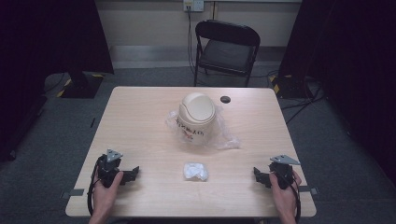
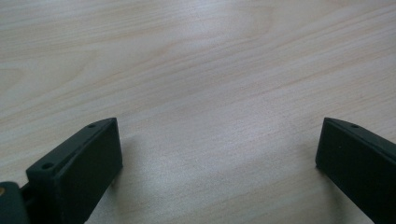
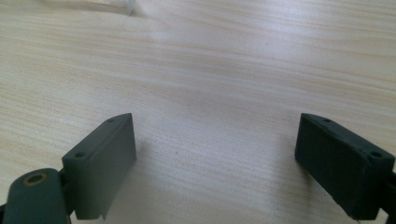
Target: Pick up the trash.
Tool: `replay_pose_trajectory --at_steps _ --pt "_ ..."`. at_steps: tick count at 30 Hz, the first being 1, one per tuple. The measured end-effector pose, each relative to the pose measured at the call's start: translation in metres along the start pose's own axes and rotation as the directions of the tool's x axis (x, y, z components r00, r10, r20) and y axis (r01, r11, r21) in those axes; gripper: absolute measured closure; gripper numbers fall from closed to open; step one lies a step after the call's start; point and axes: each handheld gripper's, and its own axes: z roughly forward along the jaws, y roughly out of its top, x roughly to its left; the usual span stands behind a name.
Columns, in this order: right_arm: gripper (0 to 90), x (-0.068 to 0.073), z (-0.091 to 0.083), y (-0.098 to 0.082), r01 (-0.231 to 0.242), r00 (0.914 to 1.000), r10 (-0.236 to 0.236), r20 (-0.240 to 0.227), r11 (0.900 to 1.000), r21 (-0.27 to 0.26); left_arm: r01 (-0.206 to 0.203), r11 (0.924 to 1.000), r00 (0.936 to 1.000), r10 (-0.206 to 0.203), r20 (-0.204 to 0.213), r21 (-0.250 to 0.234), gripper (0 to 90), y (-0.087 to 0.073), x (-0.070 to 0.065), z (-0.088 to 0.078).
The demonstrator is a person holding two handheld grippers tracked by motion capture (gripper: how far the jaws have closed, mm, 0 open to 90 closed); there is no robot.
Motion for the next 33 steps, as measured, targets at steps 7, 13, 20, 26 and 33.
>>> replay_pose_trajectory --at_steps 7,13,20,26,33 --pt "11.7 0.001 -0.001 -0.001 -0.004 1.0000 0.004 0.004 1.000 0.000 0.006 1.0000 1.0000 -0.006 -0.003 -0.003 0.0 0.000 -0.001 0.000" --pt "15.4 0.000 -0.003 0.000 -0.014 0.9992 0.014 -0.036 1.000 -0.010 0.004 1.0000 1.0000 -0.004 -0.002 -0.001 0.0 0.000 0.000 0.000" --pt "14.9 0.008 -0.008 0.007 0.014 0.9967 -0.015 -0.080 1.000 -0.014 0.003 1.0000 1.0000 -0.003 -0.003 -0.001 0.0 0.000 0.000 0.000" --pt "15.7 0.022 -0.014 0.022 0.054 0.9884 -0.056 -0.141 0.998 -0.022 0.003 1.0000 1.0000 -0.003 -0.003 -0.001 0.0 0.000 0.000 0.000" --pt "16.4 0.034 -0.009 0.032 0.076 0.9803 -0.079 -0.181 0.997 -0.023 0.004 1.0000 1.0000 -0.004 -0.002 -0.001 0.0 0.000 0.000 0.000"
